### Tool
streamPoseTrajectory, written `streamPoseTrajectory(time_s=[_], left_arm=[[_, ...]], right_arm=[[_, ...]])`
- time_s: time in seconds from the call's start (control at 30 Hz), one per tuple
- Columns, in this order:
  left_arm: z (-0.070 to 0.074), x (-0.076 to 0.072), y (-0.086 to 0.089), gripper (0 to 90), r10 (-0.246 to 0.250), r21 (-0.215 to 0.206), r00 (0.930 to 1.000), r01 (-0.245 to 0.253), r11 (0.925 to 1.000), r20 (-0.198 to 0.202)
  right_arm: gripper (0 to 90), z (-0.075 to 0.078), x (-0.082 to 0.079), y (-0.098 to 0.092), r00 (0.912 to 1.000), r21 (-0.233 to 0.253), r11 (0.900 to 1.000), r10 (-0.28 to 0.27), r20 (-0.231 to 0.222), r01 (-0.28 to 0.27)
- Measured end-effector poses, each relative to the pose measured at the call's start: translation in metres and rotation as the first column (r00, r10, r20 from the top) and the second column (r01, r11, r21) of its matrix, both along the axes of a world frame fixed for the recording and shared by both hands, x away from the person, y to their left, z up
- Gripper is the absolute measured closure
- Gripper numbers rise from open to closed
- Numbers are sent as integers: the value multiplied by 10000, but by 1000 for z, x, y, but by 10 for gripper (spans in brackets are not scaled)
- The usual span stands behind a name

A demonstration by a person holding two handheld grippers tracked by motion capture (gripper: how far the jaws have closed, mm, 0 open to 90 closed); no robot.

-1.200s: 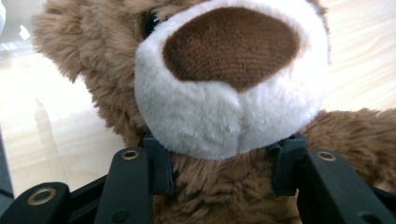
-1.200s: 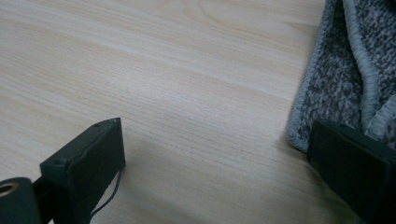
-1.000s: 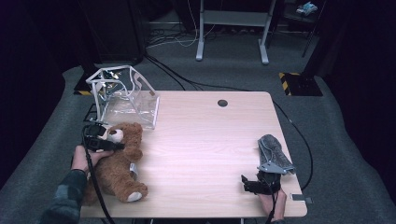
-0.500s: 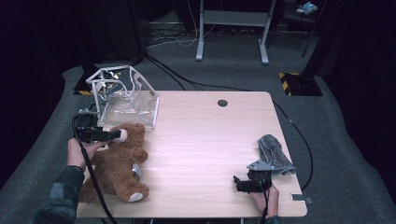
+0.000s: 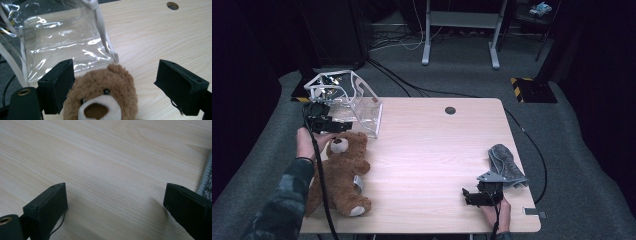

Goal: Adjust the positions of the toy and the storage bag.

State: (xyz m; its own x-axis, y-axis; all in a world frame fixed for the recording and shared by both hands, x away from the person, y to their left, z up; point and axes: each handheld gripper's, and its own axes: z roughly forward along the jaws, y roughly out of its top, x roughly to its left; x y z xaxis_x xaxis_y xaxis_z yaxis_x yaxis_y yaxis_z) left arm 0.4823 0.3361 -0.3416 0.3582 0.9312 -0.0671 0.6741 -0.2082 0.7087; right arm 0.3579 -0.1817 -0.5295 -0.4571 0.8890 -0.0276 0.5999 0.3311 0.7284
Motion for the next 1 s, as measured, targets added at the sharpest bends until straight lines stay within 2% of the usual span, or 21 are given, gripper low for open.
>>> streamPoseTrajectory(time_s=[0.07,0.13,0.23,0.47,0.5,0.67,0.77,0.87,0.97,1.0], left_arm=[[4,7,-3,150,-48,-5,9999,48,10000,107],[8,12,-5,150,-61,-13,9998,61,10000,173],[14,23,-8,148,-120,-196,9995,126,9997,301],[25,47,-18,153,-243,-95,9988,247,9996,430],[25,51,-21,152,-233,-135,9990,238,9996,373],[24,67,-29,151,-380,186,9987,373,9991,350],[23,76,-31,158,-308,230,9994,304,9993,152],[20,84,-32,198,-190,476,9998,186,9987,86],[16,91,-29,271,151,698,9998,-158,9974,99],[14,93,-28,293,187,664,9997,-195,9976,124]], right_arm=[[47,0,0,1,9999,99,9999,-109,-21,109],[48,0,0,0,10000,21,10000,5,-16,-5],[48,0,0,0,10000,110,9999,-53,-22,53],[51,0,1,0,10000,145,9999,-31,-28,31],[54,0,1,-1,10000,101,9999,52,-32,-52],[58,0,1,-1,10000,93,9999,54,-21,-54],[59,0,0,-1,10000,117,9999,41,-44,-41],[61,0,1,-1,10000,130,9999,62,-46,-61],[63,0,0,-1,10000,127,9999,45,-52,-44],[63,0,0,-1,10000,133,9999,66,-57,-65]])
